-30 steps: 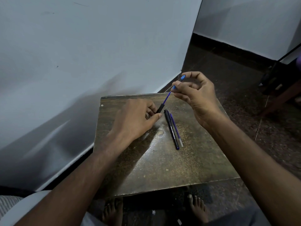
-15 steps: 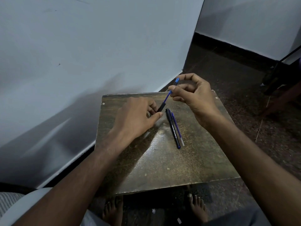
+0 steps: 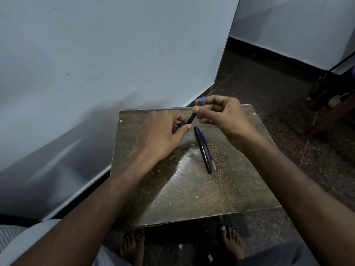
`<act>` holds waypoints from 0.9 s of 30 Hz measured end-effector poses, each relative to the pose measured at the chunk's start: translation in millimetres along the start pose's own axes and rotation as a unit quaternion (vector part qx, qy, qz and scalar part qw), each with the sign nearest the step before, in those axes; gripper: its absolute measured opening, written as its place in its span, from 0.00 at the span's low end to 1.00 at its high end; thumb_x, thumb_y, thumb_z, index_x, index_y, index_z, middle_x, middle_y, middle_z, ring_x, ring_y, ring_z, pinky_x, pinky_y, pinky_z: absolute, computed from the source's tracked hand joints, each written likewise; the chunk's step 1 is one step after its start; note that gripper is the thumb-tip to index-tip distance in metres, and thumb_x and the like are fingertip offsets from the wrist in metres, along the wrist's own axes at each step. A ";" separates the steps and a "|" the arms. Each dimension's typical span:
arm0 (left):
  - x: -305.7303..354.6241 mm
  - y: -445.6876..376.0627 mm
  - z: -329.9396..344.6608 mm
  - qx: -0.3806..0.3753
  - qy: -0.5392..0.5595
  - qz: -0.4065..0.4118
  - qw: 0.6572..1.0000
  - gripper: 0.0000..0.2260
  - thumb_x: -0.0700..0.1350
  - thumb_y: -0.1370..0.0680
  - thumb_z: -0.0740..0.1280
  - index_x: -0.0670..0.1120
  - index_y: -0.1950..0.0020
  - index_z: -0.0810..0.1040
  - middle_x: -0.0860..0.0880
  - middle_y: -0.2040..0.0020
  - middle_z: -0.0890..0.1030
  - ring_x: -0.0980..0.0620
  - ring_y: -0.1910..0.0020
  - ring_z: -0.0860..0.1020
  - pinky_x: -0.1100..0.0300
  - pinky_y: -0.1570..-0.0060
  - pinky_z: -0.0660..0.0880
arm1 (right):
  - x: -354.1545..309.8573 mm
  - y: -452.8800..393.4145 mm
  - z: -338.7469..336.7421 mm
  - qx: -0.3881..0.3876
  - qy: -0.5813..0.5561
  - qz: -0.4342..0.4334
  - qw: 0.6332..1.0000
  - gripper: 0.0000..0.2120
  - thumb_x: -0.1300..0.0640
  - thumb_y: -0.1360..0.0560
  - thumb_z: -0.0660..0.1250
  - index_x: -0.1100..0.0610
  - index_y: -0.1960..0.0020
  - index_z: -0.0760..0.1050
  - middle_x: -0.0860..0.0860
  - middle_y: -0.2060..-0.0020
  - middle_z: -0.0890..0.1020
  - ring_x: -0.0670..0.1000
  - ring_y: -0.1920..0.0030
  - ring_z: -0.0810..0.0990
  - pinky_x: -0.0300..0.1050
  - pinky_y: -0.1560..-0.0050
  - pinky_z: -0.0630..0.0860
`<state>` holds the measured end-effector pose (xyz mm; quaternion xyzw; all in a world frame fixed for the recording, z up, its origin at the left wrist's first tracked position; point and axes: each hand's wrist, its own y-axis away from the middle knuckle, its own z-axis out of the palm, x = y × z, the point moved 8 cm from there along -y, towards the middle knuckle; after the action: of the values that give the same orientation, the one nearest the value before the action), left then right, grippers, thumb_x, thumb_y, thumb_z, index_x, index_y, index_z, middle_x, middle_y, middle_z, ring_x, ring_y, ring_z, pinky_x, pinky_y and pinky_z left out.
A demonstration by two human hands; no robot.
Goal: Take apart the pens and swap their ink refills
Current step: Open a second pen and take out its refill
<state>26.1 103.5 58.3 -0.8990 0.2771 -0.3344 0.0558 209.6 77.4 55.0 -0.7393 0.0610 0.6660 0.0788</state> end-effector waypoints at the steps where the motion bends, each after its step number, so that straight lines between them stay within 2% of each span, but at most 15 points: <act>1: 0.2 0.4 -0.4 0.003 0.004 -0.002 1.000 0.08 0.57 0.19 0.74 0.56 0.44 0.88 0.61 0.55 0.86 0.63 0.58 0.82 0.67 0.59 0.76 | 0.3 0.1 1.5 -0.006 -0.003 0.005 1.000 0.08 0.62 0.23 0.79 0.58 0.45 0.86 0.61 0.55 0.88 0.47 0.56 0.87 0.43 0.49 0.85; 4: 1.9 1.0 -1.1 0.011 0.000 -0.002 1.000 0.08 0.57 0.19 0.74 0.56 0.43 0.88 0.61 0.54 0.86 0.64 0.59 0.81 0.72 0.61 0.71 | 1.3 0.1 3.8 -0.014 -0.019 0.018 1.000 0.05 0.61 0.24 0.80 0.58 0.51 0.84 0.53 0.61 0.86 0.49 0.59 0.84 0.42 0.53 0.84; 7: 2.7 1.9 0.5 0.008 -0.004 -0.004 1.000 0.10 0.57 0.19 0.74 0.56 0.41 0.87 0.64 0.55 0.82 0.69 0.61 0.76 0.72 0.61 0.70 | 2.2 0.0 5.3 -0.015 -0.027 0.026 0.999 0.08 0.57 0.25 0.81 0.55 0.56 0.82 0.51 0.64 0.84 0.48 0.61 0.82 0.41 0.56 0.83; 9: 1.1 1.7 0.7 0.007 0.015 -0.010 1.000 0.08 0.57 0.19 0.74 0.57 0.42 0.88 0.64 0.57 0.82 0.71 0.61 0.78 0.67 0.60 0.77 | 4.2 -0.6 5.8 -0.025 -0.039 0.045 0.998 0.06 0.53 0.24 0.81 0.54 0.53 0.85 0.49 0.60 0.85 0.47 0.58 0.83 0.41 0.54 0.83; 12: -2.8 0.7 -0.4 0.001 0.036 -0.026 0.999 0.06 0.57 0.19 0.73 0.58 0.45 0.88 0.61 0.56 0.87 0.65 0.59 0.83 0.55 0.55 0.85 | 6.3 -0.7 6.6 -0.034 -0.059 0.070 0.995 0.08 0.50 0.19 0.75 0.52 0.44 0.89 0.45 0.50 0.88 0.47 0.53 0.85 0.41 0.54 0.81; 14: -2.3 0.1 1.3 -0.009 0.045 -0.026 0.999 0.06 0.56 0.19 0.74 0.58 0.45 0.88 0.60 0.56 0.87 0.65 0.58 0.83 0.54 0.53 0.85 | 9.6 -1.0 3.7 -0.016 -0.053 0.078 0.995 0.07 0.49 0.20 0.76 0.51 0.47 0.89 0.45 0.51 0.88 0.47 0.51 0.85 0.41 0.55 0.81; 16: 0.2 0.4 4.2 -0.020 0.052 -0.022 0.998 0.06 0.57 0.19 0.74 0.58 0.45 0.88 0.61 0.55 0.87 0.65 0.57 0.83 0.55 0.53 0.85 | 13.1 -0.5 -0.1 0.015 -0.046 0.089 0.995 0.07 0.49 0.23 0.80 0.50 0.57 0.86 0.46 0.56 0.87 0.46 0.53 0.84 0.43 0.56 0.80; 18: 1.8 1.4 6.5 -0.027 0.053 -0.021 0.998 0.06 0.58 0.19 0.73 0.59 0.45 0.87 0.61 0.55 0.87 0.65 0.57 0.83 0.56 0.54 0.84 | 14.5 -0.9 -3.1 0.033 -0.042 0.092 0.994 0.11 0.47 0.25 0.81 0.49 0.61 0.82 0.47 0.57 0.86 0.47 0.55 0.83 0.43 0.57 0.80; 19: 1.8 1.7 6.9 -0.028 0.052 -0.022 0.998 0.06 0.58 0.19 0.73 0.59 0.46 0.87 0.62 0.56 0.86 0.66 0.58 0.83 0.58 0.55 0.83 | 14.4 -1.0 -2.9 0.032 -0.046 0.094 0.994 0.11 0.46 0.26 0.81 0.49 0.59 0.83 0.47 0.56 0.87 0.47 0.55 0.83 0.43 0.58 0.80; 21: 0.2 0.9 6.5 -0.024 0.054 -0.027 0.998 0.05 0.57 0.19 0.73 0.59 0.46 0.87 0.62 0.57 0.85 0.67 0.59 0.82 0.62 0.57 0.81 | 11.0 -0.9 -1.3 0.017 -0.055 0.088 0.994 0.11 0.44 0.23 0.78 0.50 0.49 0.87 0.47 0.49 0.89 0.45 0.55 0.85 0.42 0.58 0.80; 23: -2.3 -0.5 5.0 -0.018 0.059 -0.032 0.998 0.06 0.57 0.19 0.74 0.58 0.46 0.87 0.61 0.56 0.86 0.67 0.58 0.82 0.63 0.56 0.80 | 5.8 -0.5 2.0 -0.002 -0.058 0.080 0.995 0.12 0.45 0.19 0.74 0.49 0.41 0.89 0.48 0.43 0.91 0.45 0.52 0.86 0.40 0.57 0.80; 25: -3.5 -0.8 4.4 -0.016 0.059 -0.034 0.998 0.06 0.56 0.19 0.74 0.58 0.46 0.88 0.61 0.56 0.87 0.67 0.58 0.82 0.66 0.57 0.78 | 4.8 0.9 4.3 -0.011 -0.056 0.076 0.995 0.09 0.46 0.18 0.73 0.47 0.43 0.89 0.48 0.43 0.91 0.46 0.49 0.87 0.40 0.55 0.80; 27: -2.1 0.3 5.6 -0.022 0.056 -0.030 0.998 0.05 0.57 0.19 0.74 0.58 0.46 0.87 0.62 0.57 0.86 0.68 0.58 0.82 0.67 0.59 0.77 | 6.9 2.1 2.9 0.008 -0.046 0.080 0.996 0.07 0.46 0.21 0.76 0.48 0.52 0.89 0.50 0.44 0.91 0.46 0.50 0.87 0.42 0.54 0.79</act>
<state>28.2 103.8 52.7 -0.8877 0.2605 -0.3795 0.0104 207.1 76.0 47.8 -0.7000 0.1220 0.7029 0.0340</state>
